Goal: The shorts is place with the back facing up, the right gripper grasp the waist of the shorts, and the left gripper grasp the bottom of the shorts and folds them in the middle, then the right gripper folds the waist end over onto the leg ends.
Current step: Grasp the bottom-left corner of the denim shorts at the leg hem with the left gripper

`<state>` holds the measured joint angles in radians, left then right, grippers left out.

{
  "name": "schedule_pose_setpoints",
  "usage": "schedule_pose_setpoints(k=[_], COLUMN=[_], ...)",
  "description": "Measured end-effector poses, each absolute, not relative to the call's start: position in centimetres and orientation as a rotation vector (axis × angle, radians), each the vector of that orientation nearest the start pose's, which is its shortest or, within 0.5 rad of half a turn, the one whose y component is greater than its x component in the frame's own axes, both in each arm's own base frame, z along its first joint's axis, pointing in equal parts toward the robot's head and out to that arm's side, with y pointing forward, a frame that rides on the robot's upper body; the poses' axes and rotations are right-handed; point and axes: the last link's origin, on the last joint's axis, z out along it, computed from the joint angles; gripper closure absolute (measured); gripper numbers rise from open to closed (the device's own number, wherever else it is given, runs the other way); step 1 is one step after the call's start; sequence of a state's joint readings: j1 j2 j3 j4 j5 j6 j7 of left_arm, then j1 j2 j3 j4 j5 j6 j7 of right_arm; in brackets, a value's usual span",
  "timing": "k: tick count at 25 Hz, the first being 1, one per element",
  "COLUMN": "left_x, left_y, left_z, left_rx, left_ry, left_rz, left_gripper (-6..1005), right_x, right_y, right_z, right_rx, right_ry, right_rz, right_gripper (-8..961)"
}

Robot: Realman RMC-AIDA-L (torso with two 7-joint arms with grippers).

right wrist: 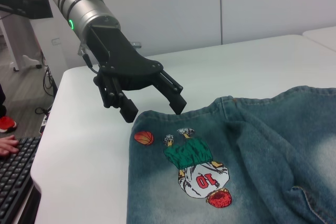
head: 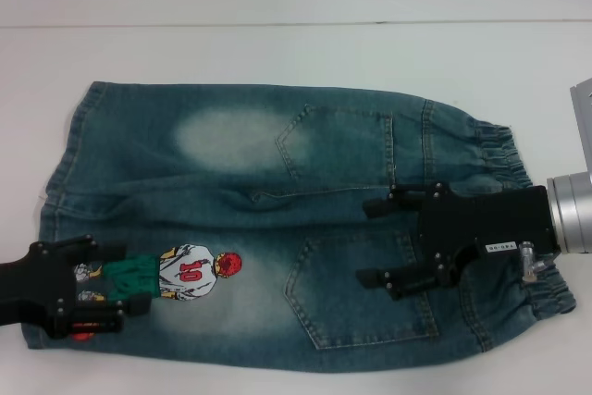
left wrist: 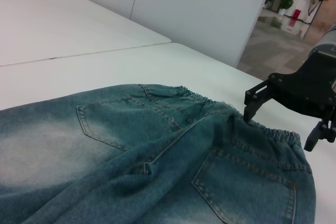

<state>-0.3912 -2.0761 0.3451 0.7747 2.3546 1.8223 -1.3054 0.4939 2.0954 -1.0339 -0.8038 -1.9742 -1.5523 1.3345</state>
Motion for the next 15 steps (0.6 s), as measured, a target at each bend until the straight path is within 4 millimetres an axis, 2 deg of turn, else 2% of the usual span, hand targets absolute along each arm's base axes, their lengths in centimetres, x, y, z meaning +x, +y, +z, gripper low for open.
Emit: schedule_pose_setpoints(k=[15], left_x=[-32.83], left_y=[25.41], left_z=[3.57], left_rx=[-2.733], left_ry=[-0.777], left_rz=[-0.57], left_gripper=[96], right_x=[23.56], right_y=[31.49], right_z=[-3.01], right_rx=[-2.998], right_ry=[0.272], right_rz=[0.478], right_gripper=[15])
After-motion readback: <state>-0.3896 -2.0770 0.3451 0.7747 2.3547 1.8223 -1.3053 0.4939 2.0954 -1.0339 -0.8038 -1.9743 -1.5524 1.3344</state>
